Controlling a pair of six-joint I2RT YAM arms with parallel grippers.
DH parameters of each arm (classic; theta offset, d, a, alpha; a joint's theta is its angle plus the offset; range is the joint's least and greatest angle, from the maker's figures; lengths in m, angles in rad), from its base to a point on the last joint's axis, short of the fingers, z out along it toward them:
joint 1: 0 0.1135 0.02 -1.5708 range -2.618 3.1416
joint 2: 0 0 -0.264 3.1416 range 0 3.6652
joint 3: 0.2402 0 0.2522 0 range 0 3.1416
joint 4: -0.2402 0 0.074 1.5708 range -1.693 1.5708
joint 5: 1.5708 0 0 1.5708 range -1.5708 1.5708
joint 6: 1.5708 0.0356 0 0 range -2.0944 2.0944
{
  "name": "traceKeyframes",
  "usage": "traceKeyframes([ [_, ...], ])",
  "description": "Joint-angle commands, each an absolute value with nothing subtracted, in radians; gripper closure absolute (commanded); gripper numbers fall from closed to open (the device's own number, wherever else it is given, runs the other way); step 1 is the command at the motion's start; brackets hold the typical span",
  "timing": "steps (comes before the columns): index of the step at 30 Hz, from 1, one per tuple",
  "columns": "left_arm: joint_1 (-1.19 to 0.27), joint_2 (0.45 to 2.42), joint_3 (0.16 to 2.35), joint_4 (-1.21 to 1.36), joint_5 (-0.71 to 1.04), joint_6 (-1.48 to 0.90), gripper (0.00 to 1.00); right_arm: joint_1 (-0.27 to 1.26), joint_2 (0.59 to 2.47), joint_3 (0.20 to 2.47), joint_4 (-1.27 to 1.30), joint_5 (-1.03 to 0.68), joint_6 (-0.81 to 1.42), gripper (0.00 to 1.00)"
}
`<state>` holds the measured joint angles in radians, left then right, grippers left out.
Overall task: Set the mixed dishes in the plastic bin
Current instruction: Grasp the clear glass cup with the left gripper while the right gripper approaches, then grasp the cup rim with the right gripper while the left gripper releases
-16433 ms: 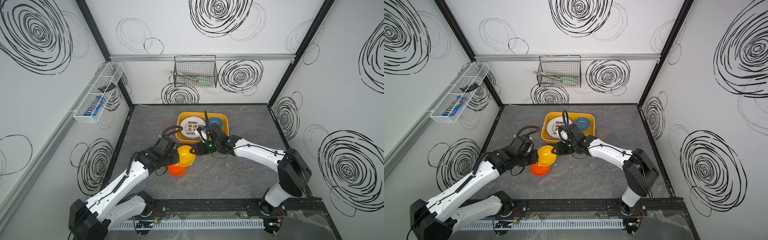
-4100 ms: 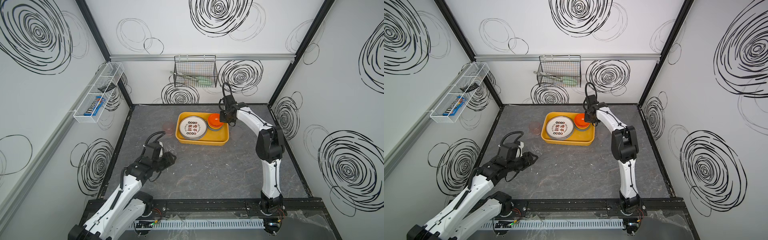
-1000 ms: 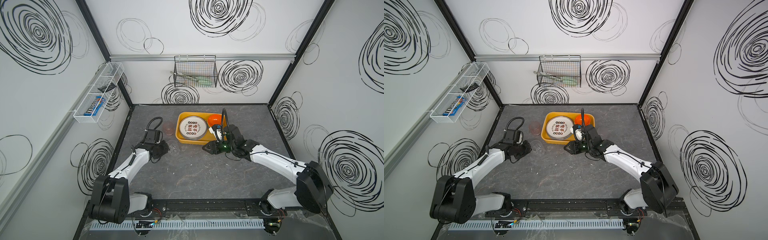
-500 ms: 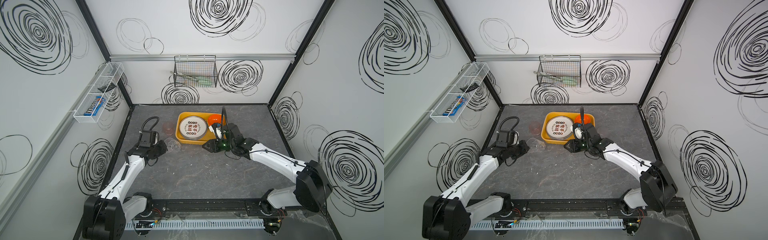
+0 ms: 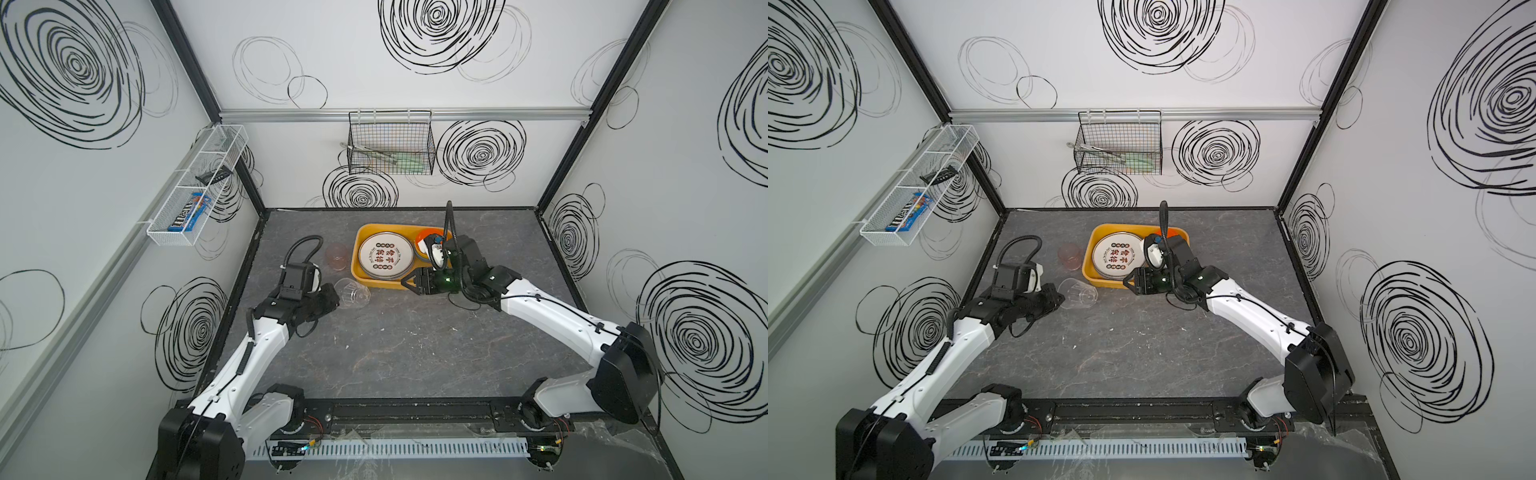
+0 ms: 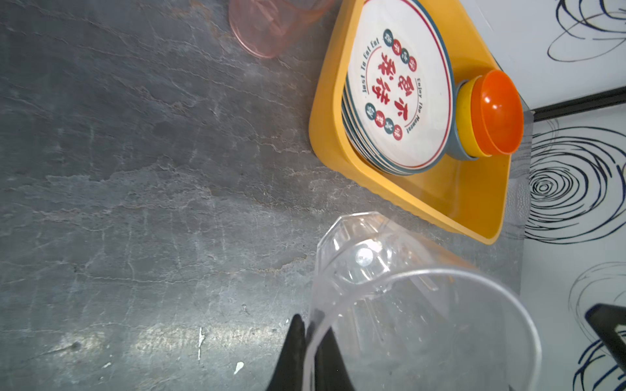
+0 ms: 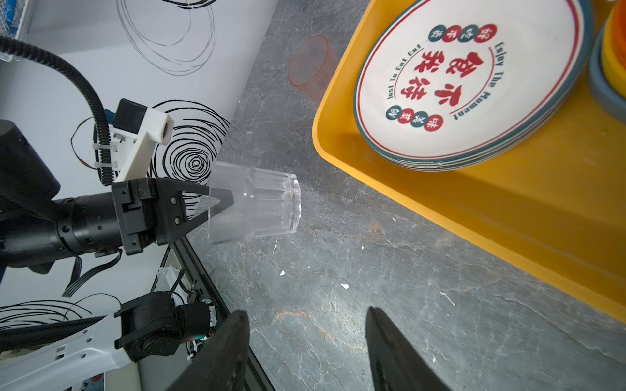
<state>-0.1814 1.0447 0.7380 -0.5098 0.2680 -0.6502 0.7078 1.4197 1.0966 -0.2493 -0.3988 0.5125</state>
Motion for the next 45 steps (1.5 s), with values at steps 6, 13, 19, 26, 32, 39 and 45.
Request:
traceKeyframes([
  [6, -0.331, 1.065, 0.780, -0.452, 0.224, -0.705, 0.96, 0.748, 1.475, 1.190, -0.355, -0.367, 0.548, 0.40],
  [13, -0.428, 1.115, 0.822, -0.441, 0.181, -0.725, 0.96, 0.797, 1.523, 1.242, -0.397, -0.347, 0.546, 0.41],
  [19, -0.484, 1.150, 0.857, -0.440, 0.153, -0.732, 0.96, 0.827, 1.567, 1.284, -0.418, -0.337, 0.540, 0.43],
  [26, -0.514, 1.170, 0.873, -0.436, 0.140, -0.740, 0.96, 0.848, 1.613, 1.334, -0.451, -0.311, 0.525, 0.45],
  [32, -0.523, 1.168, 0.882, -0.437, 0.139, -0.743, 0.96, 0.860, 1.656, 1.370, -0.497, -0.260, 0.520, 0.50],
  [39, -0.524, 1.158, 0.895, -0.449, 0.137, -0.745, 0.94, 0.875, 1.684, 1.399, -0.543, -0.189, 0.515, 0.61],
  [45, -0.523, 1.141, 0.900, -0.456, 0.138, -0.749, 0.90, 0.877, 1.679, 1.408, -0.569, -0.122, 0.503, 0.75],
])
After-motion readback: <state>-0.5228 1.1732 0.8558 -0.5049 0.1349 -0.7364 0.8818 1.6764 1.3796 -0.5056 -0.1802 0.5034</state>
